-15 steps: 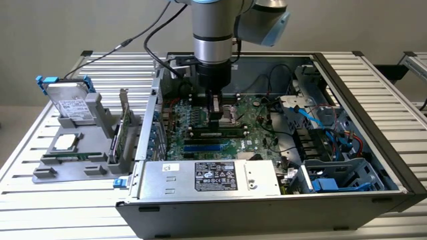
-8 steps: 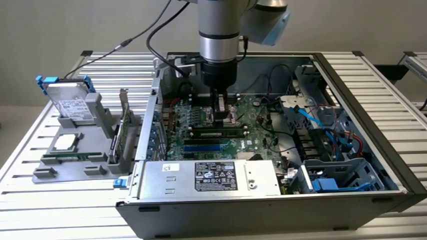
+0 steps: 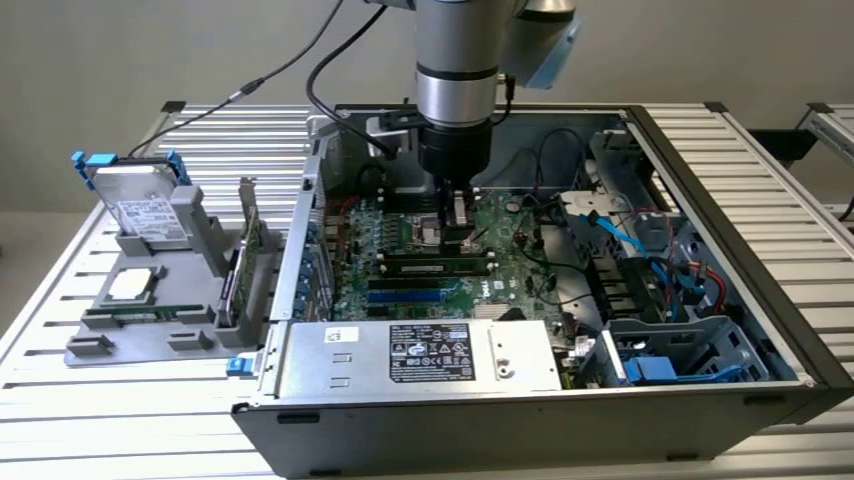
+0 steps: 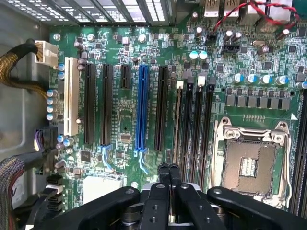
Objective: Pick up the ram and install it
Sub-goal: 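Press down the ram until it locks into place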
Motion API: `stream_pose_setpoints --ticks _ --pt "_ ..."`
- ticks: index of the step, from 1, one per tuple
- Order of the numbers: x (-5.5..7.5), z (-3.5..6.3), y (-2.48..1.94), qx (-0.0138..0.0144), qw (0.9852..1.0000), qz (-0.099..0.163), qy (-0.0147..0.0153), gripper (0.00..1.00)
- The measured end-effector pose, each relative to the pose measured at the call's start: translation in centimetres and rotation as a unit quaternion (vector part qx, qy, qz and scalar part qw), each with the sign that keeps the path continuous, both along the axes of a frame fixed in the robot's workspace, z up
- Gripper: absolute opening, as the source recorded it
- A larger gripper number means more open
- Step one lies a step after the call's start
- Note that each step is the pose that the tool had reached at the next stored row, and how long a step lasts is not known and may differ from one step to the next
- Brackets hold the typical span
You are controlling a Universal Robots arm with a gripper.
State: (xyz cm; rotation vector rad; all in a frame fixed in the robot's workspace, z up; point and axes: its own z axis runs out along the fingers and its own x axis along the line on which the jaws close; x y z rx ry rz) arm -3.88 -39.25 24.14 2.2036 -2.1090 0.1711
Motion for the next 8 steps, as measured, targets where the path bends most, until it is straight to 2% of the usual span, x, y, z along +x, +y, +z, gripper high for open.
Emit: stream_pose_setpoints --ticks 8 --pt "0.01 0.0 -0.02 0.0006 1.0 0.0 0.0001 0.1"
